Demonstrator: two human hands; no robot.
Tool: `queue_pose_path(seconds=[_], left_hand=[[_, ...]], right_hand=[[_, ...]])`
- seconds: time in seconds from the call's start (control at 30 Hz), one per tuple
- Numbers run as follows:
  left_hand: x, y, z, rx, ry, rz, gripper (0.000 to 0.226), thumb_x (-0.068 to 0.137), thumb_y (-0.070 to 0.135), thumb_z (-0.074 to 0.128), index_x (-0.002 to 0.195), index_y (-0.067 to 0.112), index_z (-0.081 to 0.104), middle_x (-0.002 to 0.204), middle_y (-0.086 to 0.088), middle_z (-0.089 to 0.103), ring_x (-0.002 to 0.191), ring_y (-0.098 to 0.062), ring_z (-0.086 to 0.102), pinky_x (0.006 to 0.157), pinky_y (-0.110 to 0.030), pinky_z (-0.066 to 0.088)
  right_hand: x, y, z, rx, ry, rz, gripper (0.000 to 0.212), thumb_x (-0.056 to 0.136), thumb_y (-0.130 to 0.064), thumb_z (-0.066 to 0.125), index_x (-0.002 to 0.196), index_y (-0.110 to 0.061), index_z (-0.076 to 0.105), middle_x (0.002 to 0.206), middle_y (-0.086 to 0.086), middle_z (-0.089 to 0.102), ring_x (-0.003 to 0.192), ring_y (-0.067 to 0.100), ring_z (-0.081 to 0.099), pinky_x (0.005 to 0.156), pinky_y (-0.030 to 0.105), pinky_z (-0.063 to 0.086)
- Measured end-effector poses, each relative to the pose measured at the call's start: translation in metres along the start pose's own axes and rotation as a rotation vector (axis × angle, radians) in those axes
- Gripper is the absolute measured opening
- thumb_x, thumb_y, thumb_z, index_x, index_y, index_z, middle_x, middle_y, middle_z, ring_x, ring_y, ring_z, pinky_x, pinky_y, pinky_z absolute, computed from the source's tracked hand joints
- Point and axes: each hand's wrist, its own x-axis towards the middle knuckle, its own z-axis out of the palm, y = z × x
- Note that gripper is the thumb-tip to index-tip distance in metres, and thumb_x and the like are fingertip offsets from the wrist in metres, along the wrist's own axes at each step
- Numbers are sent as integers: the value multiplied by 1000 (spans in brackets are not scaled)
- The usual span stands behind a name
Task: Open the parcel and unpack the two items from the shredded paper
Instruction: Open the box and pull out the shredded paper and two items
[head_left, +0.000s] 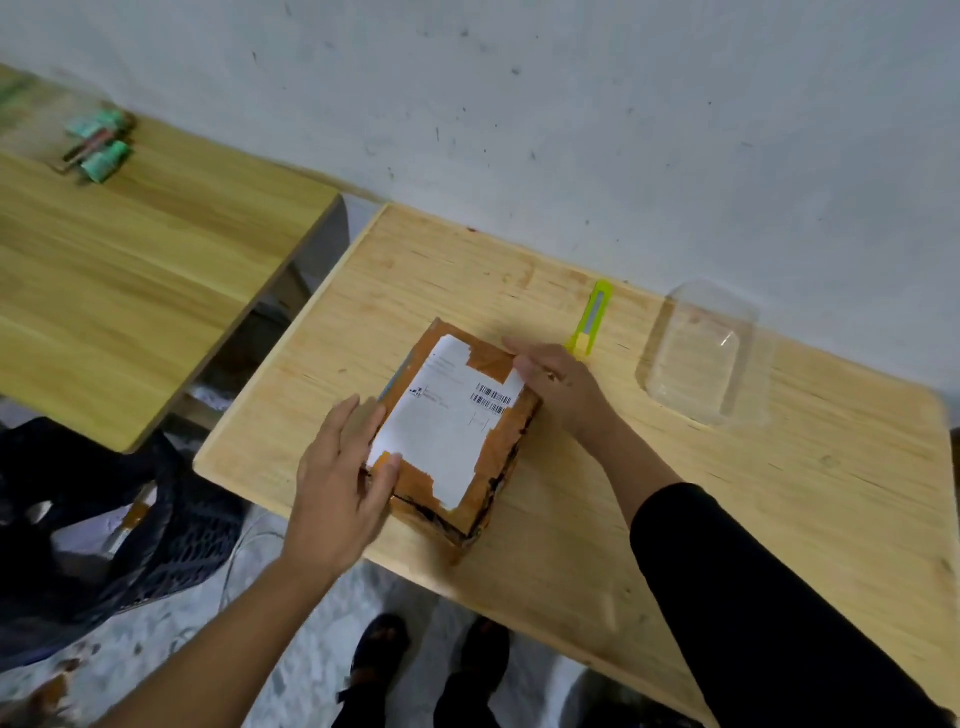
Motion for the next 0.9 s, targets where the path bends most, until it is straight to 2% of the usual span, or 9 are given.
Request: queue_pose_path(seconds=[0.1,0.2,0.3,0.37,0.43,0.57,0.63,0.73,0.9], left_hand=[[-12,-1,5,0,-20,-7,57,88,53,33,138,26,36,152,-8,21,142,-21,15,109,-44,24],[0,-9,6,43,-19,64,50,88,43,49,133,22,42,149,-14,27,139,-32,24,105,-52,32],[28,-18,4,-69,-49,29,42,88,31,57,127,37,42,146,-10,36,137,-26,28,106,-48,36],[46,-22,3,72,-77,107,40,90,36,48,129,30,45,148,-9,32,135,-24,29,104,-44,39],[66,-21,5,73,-102,103,41,91,34,49,130,21,46,147,-11,31,132,-27,33,99,-45,39],[80,-5,7,-134,-234,82,51,95,35,40,140,15,31,147,-9,36,136,-24,29,109,-37,26],[67,1,0,-298,-320,15,56,94,35,45,143,15,27,149,-4,33,136,-18,30,108,-30,23],[49,-5,-10,-383,-461,77,75,83,41,61,144,20,22,146,5,35,130,-10,35,98,-22,29],[55,-14,-11,-397,-547,84,92,74,29,74,146,23,17,129,8,47,117,-12,47,89,-22,34]], right_hand=[[-4,-2,6,-19,-17,26,35,93,-25,52,127,-33,53,120,-3,57,115,14,51,102,30,38],[-15,-2,9,-45,75,58,34,93,-26,51,127,-33,53,125,-3,58,112,10,49,100,28,39],[-37,-1,17,-34,245,107,35,94,-23,50,128,-29,52,118,-6,57,108,6,48,87,3,33],[-59,2,27,-31,393,149,35,94,-23,49,130,-25,51,118,-4,57,105,3,47,79,-7,28],[-84,2,41,-50,535,183,37,95,-27,48,132,-22,48,125,0,56,108,1,44,80,-5,28],[-130,-5,82,41,759,314,44,94,-30,49,137,-24,42,128,4,52,109,2,43,91,10,27],[-147,-11,103,108,782,357,54,90,-34,55,140,-28,35,125,-1,45,114,5,43,94,15,30],[-158,-13,121,74,785,383,76,79,-32,70,142,-29,29,121,-5,36,115,5,39,95,15,29],[-154,-16,116,45,893,364,68,75,-26,75,135,-24,43,118,-7,38,120,9,35,98,13,25]])
